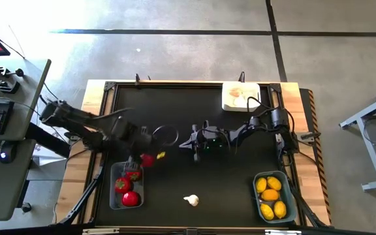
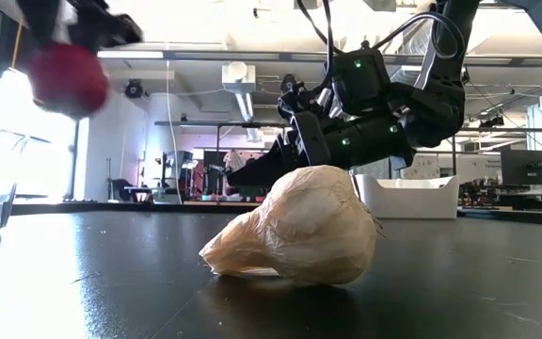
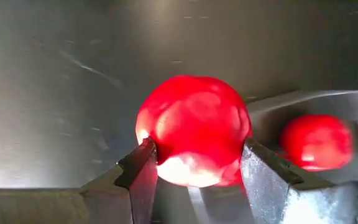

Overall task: Sort produce into baskets
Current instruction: Put the tomato into the transparent bin

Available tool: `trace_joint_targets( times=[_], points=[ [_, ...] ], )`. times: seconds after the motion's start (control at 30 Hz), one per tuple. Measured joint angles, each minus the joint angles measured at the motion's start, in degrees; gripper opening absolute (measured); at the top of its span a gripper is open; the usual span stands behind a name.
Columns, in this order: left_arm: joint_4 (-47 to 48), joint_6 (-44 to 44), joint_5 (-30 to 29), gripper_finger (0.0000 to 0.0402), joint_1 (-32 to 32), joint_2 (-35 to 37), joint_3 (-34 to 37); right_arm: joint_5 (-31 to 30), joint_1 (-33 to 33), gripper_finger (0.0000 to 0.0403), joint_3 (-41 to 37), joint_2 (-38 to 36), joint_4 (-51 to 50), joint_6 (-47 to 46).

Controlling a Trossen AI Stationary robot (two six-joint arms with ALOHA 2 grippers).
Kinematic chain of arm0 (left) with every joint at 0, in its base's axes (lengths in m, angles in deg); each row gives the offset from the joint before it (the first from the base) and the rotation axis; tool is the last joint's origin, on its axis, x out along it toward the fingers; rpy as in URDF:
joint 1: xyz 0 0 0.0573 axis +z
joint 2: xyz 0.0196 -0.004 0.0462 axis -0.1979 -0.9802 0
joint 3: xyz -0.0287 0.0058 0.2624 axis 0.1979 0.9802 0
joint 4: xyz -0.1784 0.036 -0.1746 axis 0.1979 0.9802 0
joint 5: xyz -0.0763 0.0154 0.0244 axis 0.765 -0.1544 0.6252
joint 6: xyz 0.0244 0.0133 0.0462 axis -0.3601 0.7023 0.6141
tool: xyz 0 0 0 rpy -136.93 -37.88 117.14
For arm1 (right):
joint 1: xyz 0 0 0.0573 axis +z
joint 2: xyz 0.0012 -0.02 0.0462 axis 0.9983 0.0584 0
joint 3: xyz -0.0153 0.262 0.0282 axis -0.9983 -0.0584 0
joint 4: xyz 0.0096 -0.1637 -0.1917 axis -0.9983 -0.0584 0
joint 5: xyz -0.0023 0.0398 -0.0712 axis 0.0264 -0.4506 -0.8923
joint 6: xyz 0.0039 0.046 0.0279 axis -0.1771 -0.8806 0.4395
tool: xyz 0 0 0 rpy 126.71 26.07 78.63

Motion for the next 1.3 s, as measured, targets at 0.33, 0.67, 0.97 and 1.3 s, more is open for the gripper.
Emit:
trace_joint_targets(
  times=[0.33,0.67,0.97,1.3],
  points=[
    [-7.05,-25.69,2.02,0.0175,-18.39,0.34,3.63,-0.02,0.05,0.0000,0.00,0.00,-0.04,0.94],
    [-18.31,-36.27,1.71,0.0174,-23.67,0.33,12.60,-0.04,1.13,0.0000,0.00,0.00,-0.02,3.73],
    [-22.22,-36.32,2.23,0.0183,-23.13,0.33,15.19,-0.04,1.18,0.0000,0.00,0.00,0.00,3.80],
    [-21.03,-39.20,3.26,0.0240,-23.13,0.33,15.01,-0.04,1.18,0.0000,0.00,0.00,0.00,3.81]
  ],
)
